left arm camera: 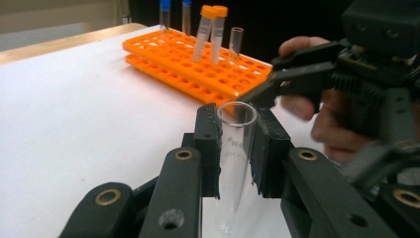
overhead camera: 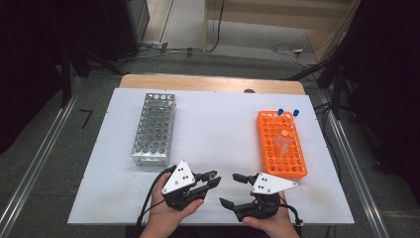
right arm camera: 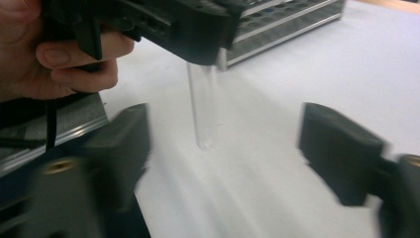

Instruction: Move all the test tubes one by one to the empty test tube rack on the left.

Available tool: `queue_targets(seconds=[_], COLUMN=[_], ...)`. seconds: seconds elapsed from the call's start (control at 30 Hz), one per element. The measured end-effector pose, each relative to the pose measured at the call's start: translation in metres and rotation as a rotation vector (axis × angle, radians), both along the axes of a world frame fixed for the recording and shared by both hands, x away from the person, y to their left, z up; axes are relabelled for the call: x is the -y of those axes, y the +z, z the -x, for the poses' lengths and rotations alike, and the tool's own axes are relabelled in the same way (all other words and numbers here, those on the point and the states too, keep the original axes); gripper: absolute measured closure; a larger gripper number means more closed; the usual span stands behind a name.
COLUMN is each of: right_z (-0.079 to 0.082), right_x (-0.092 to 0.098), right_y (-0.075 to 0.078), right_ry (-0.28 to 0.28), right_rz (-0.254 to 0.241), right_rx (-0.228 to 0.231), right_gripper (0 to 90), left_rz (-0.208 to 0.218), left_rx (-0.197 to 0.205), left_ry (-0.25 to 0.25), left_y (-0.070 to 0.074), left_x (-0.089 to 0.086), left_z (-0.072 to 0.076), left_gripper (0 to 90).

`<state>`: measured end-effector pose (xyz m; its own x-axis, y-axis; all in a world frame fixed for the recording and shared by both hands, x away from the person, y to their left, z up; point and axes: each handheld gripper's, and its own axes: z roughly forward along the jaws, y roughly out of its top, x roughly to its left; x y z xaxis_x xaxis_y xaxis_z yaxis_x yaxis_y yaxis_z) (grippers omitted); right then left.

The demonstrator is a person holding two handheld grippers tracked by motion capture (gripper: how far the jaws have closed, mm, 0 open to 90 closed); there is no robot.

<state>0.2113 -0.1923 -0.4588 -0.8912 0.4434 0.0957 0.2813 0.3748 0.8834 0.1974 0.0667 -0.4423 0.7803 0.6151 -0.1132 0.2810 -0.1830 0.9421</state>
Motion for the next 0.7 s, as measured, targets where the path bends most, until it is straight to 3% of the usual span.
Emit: queue_targets(seconds=[0.07,0.3,0.7], right_z=[-0.001,-0.003,-0.003], right_x=[0.008,0.04,0.084], right_y=[0.001,0.003,0.002], right_ry=[-0.013,-0.044,-0.121], right_rz=[-0.01,-0.035,-0.009], right_rx=[-0.001,-0.012,-0.002], right_gripper=[0.0,0.0,0.0], left_rz=[-0.004,-0.005,0.006], left_rx=[0.002,0.011,0.031], left_ry=[0.014,0.065,0.184], left_y=[0.001,0.011,0.029], left_x=[-0.003,-0.016,-0.053], left_z=[-0.003,-0.017,-0.052], left_gripper=[76.3,76.2,76.2])
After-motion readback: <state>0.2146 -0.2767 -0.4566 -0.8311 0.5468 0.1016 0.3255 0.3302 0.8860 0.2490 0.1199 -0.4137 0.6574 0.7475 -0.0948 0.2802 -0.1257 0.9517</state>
